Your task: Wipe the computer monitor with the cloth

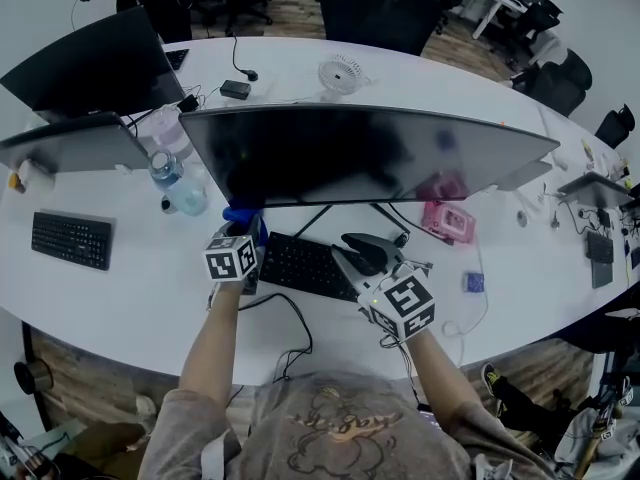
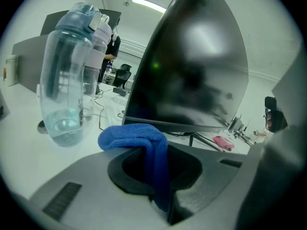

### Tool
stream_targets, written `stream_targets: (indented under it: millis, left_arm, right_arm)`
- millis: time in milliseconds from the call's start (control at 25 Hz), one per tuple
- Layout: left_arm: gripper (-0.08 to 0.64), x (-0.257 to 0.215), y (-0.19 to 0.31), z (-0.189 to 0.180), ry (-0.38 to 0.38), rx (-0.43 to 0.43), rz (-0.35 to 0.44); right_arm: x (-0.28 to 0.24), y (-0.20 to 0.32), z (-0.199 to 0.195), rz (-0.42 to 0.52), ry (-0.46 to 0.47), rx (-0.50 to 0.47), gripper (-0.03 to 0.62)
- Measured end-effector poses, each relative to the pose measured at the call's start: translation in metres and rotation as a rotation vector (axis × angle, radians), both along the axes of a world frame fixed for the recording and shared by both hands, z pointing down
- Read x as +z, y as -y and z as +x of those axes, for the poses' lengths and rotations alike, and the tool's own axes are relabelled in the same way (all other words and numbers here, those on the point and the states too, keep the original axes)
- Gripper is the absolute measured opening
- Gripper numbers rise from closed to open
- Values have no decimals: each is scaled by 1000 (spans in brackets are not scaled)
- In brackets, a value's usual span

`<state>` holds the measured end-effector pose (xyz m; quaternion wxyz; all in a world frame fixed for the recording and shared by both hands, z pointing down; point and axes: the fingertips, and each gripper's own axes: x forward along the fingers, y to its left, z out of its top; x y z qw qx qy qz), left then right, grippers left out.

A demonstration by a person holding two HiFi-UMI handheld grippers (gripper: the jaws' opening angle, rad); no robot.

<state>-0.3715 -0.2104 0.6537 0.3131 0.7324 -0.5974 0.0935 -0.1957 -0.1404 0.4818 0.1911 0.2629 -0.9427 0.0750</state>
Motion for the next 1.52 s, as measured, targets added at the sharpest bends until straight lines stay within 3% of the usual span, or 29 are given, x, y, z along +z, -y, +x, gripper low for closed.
stream_targets:
  millis: [520,1520]
  left_arm:
    - [48,-10,3,38,80,16,6]
    - [48,-21,42,204,127,75,59]
  right_arm:
    - [-2,-4,32,-2,12,-21,95]
    - [0,21,188,-24,26,53,95]
